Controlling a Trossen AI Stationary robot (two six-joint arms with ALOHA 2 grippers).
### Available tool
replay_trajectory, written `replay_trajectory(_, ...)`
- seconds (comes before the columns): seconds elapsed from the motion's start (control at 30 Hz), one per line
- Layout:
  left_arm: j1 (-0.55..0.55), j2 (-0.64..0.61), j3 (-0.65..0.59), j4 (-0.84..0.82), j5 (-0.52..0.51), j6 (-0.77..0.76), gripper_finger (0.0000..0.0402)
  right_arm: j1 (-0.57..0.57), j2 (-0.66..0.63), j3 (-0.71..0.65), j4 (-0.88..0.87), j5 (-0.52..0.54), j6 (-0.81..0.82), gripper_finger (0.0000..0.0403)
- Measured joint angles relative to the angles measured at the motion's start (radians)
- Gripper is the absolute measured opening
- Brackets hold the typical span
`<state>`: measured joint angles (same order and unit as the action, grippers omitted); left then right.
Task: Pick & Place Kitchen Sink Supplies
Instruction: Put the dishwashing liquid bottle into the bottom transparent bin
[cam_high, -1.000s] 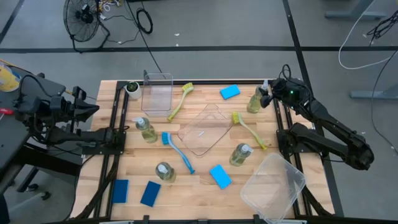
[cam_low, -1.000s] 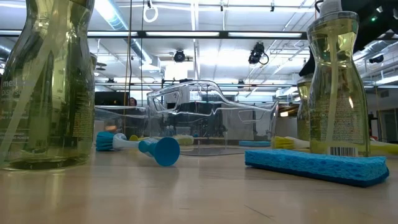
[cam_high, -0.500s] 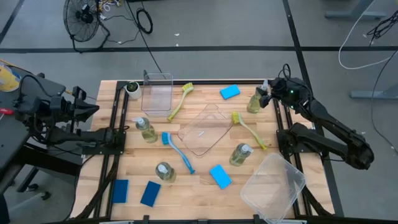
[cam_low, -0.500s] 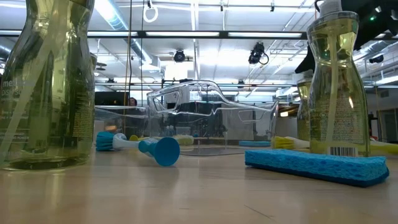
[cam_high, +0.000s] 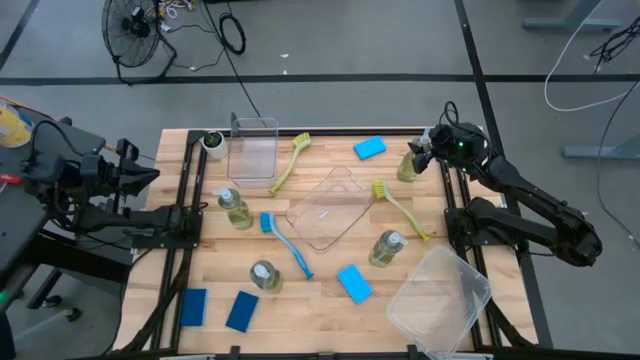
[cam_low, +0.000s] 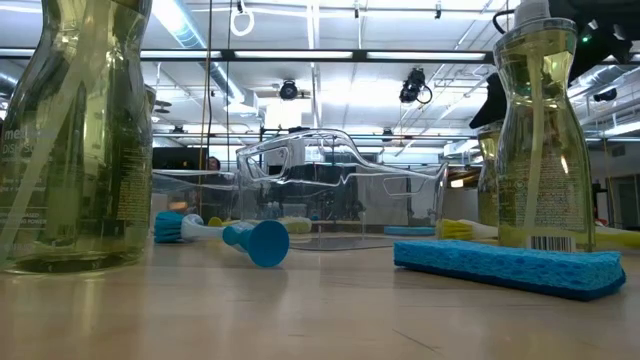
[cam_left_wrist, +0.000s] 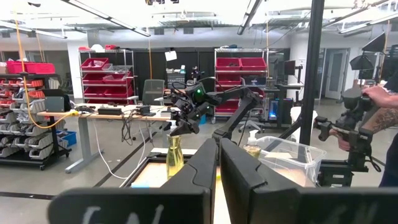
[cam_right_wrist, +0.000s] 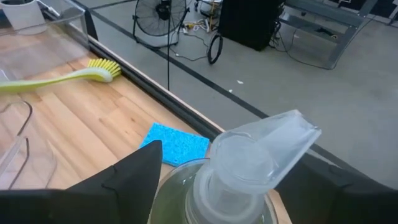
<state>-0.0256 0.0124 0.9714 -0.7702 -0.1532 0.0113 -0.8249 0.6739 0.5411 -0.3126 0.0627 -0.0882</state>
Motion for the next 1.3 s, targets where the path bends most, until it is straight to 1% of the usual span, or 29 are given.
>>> replay_trajectory(0.27, 0.0, 0.0, 0.0, 0.0, 0.0, 0.0, 0.0026, 0.0, 0.0, 0.0, 0.0, 0.0, 0.001, 0.0233)
replay_trajectory(0.53, 0.0, 0.0, 0.0, 0.0, 0.0, 0.0, 0.0026, 0.0, 0.0, 0.0, 0.001, 0.038, 0.002, 0.0156)
replay_trajectory(0.7, 0.0, 0.0, 0.0, 0.0, 0.0, 0.0, 0.0025, 0.001, -0.002, 0.002, 0.005, 0.037, 0.008, 0.0105)
replay_trajectory(1.13, 0.0, 0.0, 0.0, 0.0, 0.0, 0.0, 0.0026, 0.053, -0.025, 0.002, -0.008, 0.038, -0.01, 0.0104)
replay_trajectory(1.3, 0.0, 0.0, 0.0, 0.0, 0.0, 0.0, 0.0026, 0.074, -0.029, 0.047, -0.081, 0.016, -0.02, 0.0103)
